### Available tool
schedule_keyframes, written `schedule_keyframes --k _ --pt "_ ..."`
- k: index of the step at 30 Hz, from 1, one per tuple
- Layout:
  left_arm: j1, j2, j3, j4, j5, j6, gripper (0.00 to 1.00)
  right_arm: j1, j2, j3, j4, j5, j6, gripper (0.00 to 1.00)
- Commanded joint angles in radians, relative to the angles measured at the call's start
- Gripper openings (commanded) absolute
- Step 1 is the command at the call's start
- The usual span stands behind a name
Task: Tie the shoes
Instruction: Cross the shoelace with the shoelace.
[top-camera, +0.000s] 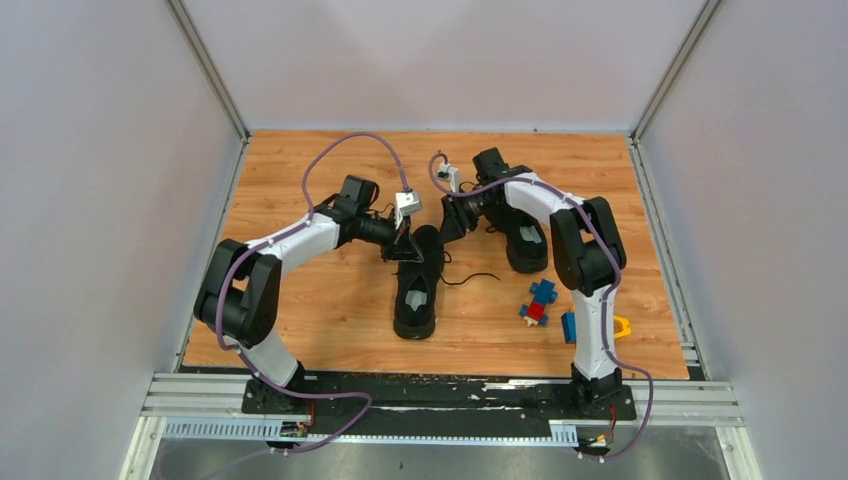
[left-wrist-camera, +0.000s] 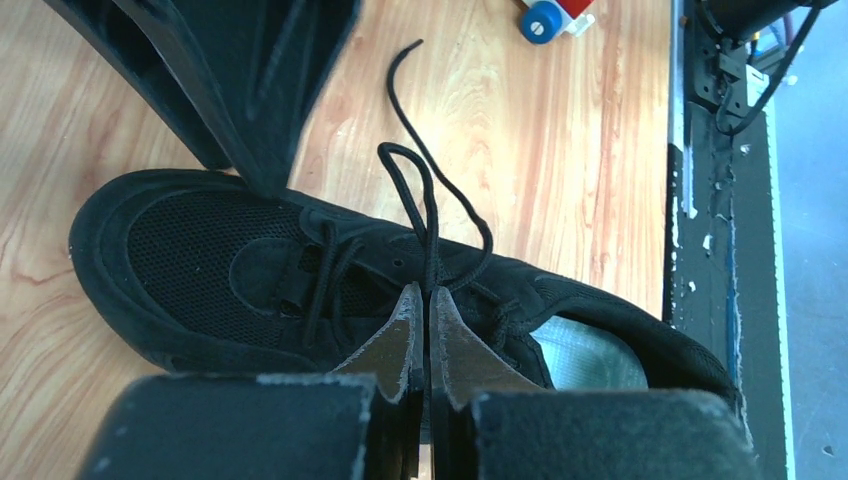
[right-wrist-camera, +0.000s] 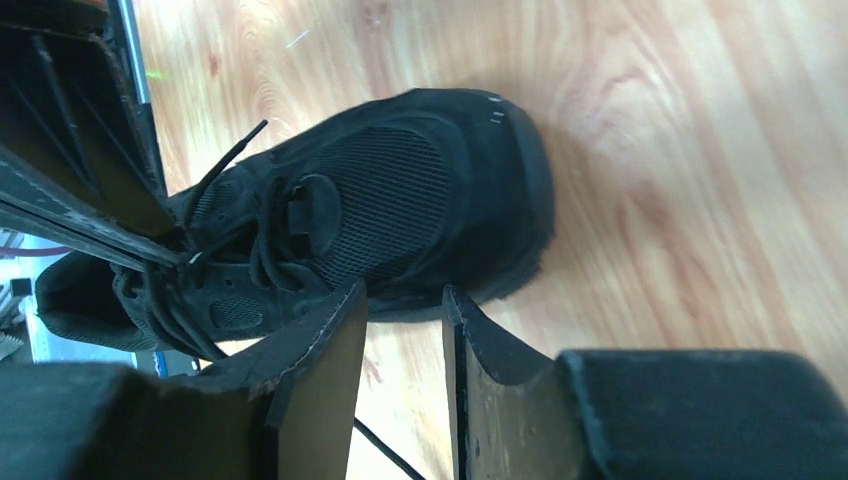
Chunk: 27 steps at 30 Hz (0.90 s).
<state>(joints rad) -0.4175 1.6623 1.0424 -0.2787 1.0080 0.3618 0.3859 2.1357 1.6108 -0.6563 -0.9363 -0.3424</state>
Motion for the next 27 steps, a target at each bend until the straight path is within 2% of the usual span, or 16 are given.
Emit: schedule_keyframes --k 1,8,13,20,27 --pt "-0.011 -0.041 0.008 0.035 -0.070 -0.012 0.00 0.036 -0.034 0.023 0.008 -0.088 -0.019 0.34" --pt "-0.016 -0.056 -0.015 0.004 -0.079 0.034 0.00 0.047 -0.122 -0.058 -0.022 -0.208 -0.044 0.33" --pt "-0.017 -0.076 -0.020 0.003 -0.103 0.026 0.00 0.070 -0.120 -0.057 -0.025 -0.196 -0.034 0.33" --pt "-0.017 -0.144 0.003 -0.093 -0.203 0.070 0.00 0.081 -0.126 -0.031 -0.025 -0.184 0.006 0.33" --pt "-0.030 -0.229 -0.085 -0.030 -0.277 0.014 0.00 0.076 -0.132 -0.023 -0.022 -0.141 0.026 0.34"
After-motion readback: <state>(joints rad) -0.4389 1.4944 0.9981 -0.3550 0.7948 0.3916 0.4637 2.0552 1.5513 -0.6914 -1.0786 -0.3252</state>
